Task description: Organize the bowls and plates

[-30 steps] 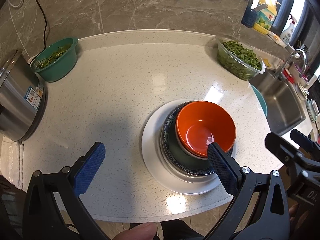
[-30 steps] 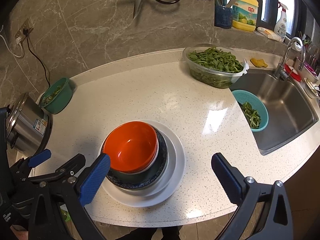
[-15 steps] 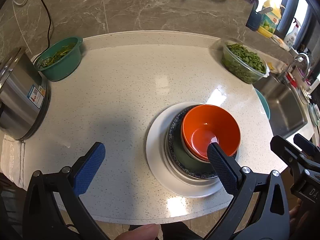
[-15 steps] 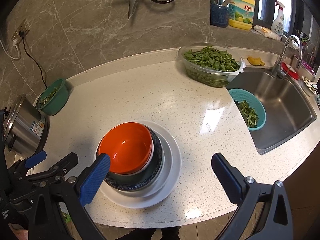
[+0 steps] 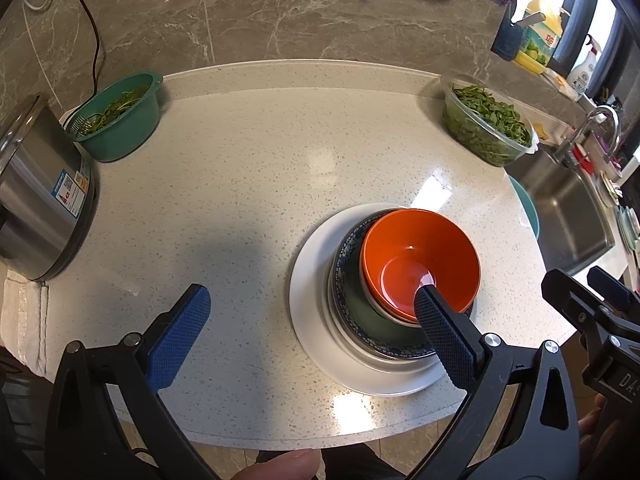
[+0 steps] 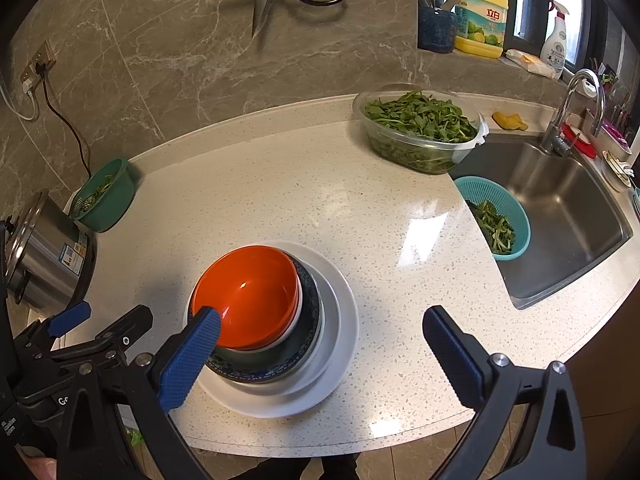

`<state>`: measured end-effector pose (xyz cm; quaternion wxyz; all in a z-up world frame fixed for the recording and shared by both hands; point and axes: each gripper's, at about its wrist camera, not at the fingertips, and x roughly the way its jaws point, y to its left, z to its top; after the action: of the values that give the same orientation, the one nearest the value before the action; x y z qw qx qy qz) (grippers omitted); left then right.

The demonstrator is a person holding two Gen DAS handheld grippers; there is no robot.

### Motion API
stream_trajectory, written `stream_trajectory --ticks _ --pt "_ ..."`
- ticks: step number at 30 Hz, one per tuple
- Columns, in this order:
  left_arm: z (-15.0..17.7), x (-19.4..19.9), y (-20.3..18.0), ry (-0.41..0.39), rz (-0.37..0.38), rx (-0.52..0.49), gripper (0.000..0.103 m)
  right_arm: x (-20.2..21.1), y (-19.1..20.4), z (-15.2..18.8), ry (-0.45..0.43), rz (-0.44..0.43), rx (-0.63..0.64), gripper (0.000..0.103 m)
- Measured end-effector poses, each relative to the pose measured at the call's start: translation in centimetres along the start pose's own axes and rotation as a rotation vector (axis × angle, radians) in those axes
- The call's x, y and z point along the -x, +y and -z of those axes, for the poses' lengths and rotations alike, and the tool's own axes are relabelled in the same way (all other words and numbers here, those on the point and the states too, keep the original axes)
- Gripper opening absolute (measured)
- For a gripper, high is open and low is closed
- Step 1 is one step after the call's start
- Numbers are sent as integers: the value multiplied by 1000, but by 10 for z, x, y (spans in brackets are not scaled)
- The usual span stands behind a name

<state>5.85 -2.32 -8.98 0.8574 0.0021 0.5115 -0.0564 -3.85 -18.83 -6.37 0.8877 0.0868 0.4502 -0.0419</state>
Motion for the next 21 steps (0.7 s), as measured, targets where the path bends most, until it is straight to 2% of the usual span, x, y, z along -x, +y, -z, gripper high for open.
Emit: stream_trajectory --ticks 21 --pt "0 -3 -7 3 4 1 103 -1 0 0 2 -1 0 103"
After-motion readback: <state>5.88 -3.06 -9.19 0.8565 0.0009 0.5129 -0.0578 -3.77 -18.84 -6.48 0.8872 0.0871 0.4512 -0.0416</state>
